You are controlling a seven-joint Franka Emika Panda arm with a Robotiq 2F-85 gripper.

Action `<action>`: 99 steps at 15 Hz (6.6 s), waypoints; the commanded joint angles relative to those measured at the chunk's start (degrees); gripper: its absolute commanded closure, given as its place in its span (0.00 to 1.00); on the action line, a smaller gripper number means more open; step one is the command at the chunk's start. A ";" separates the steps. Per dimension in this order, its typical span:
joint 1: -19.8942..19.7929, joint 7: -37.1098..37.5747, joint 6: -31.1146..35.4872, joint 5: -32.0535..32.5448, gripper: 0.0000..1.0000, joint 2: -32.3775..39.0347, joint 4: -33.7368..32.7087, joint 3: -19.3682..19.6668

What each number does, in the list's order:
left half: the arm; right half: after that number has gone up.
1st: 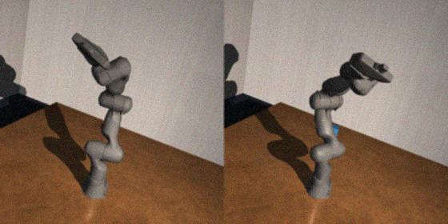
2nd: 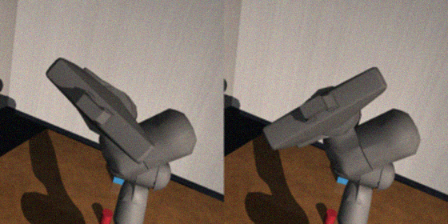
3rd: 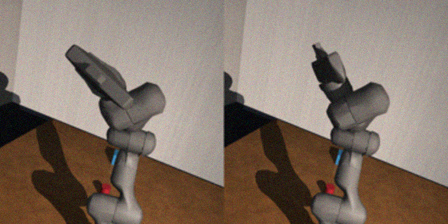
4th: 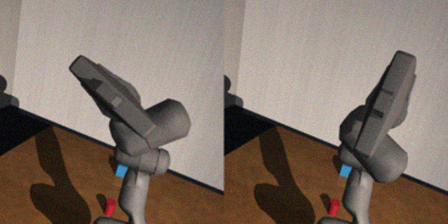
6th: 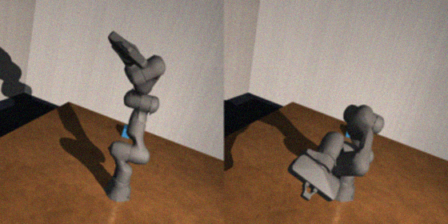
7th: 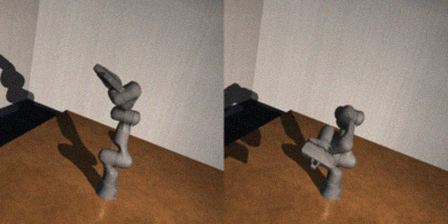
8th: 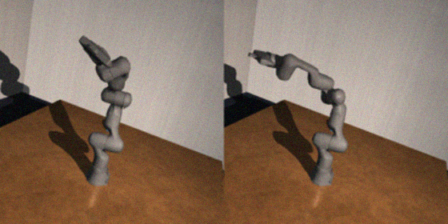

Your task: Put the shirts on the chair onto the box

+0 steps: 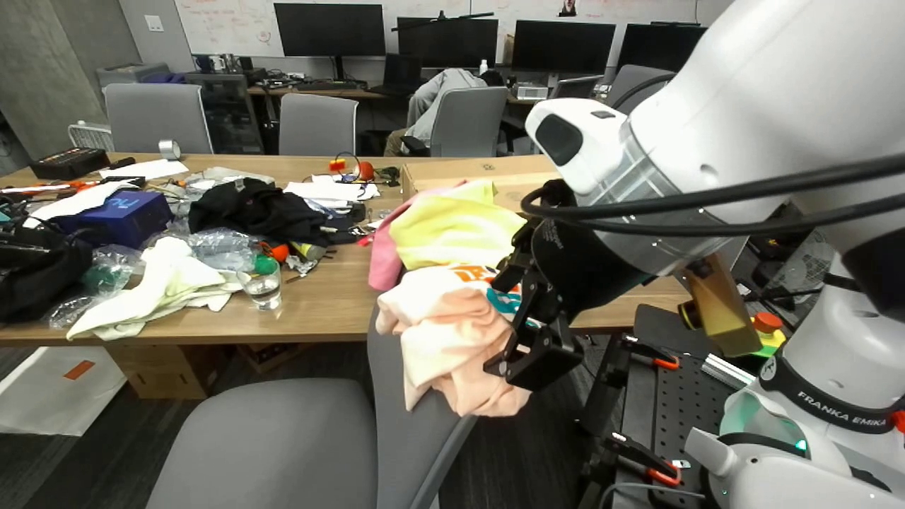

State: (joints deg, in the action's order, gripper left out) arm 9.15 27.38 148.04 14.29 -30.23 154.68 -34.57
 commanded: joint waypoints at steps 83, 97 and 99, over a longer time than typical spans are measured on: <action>-4.38 17.51 -25.65 11.69 0.00 1.75 -25.12 25.55; 0.08 -1.42 -31.14 -2.11 0.00 11.54 -22.41 17.90; -0.30 -1.52 -30.79 -0.77 0.00 12.40 -22.24 18.15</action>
State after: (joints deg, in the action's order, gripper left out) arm 10.06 27.44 117.43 11.42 -19.00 133.23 -16.03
